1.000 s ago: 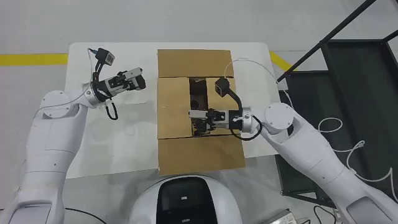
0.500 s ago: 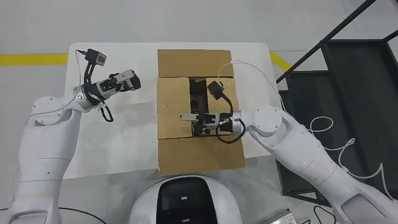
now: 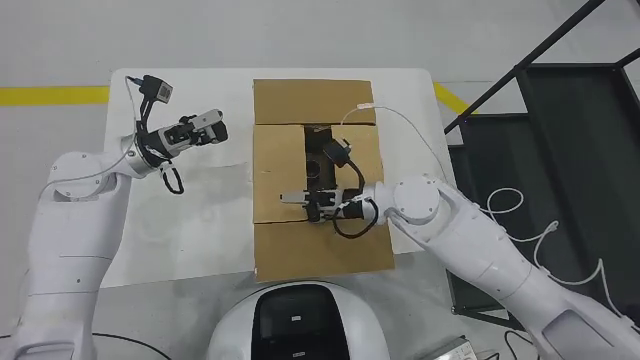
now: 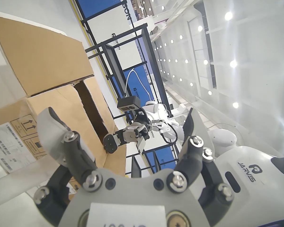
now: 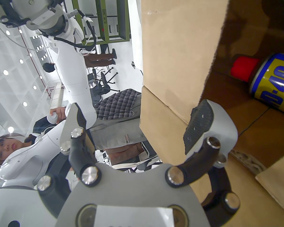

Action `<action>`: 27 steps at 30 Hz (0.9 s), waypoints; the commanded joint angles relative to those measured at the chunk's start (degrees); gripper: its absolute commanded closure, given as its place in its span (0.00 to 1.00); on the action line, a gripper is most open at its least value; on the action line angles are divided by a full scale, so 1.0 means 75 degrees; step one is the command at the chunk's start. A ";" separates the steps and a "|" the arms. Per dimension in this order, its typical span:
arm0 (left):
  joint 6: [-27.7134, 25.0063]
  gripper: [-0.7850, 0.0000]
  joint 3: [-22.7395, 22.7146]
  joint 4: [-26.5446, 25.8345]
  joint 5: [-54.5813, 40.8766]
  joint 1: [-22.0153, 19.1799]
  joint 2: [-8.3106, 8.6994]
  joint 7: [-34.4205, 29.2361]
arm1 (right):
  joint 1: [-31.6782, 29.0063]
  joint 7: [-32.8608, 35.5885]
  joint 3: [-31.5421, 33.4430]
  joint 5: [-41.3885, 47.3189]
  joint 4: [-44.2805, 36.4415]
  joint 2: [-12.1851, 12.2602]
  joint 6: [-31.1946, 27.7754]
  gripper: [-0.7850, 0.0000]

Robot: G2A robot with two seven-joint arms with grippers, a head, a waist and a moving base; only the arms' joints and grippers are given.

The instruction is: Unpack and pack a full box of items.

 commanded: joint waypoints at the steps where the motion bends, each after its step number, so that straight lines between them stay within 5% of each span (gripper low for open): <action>1: 0.0029 0.00 0.0027 -0.0015 -0.0046 0.0032 0.0003 0.0040 | 0.0096 -0.0052 -0.0152 -0.0044 0.0099 -0.0075 0.0000 0.00; 13: 0.0100 0.00 0.0166 0.0024 -0.0063 0.0025 0.0030 0.0202 | 0.0128 -0.0344 0.0087 -0.0224 0.0168 -0.0198 -0.0406 0.00; 27: 0.0102 0.00 0.0299 0.0243 -0.0117 -0.0077 0.0048 0.0395 | -0.0232 -0.0181 0.0416 -0.0912 -0.0002 -0.0135 0.0266 0.00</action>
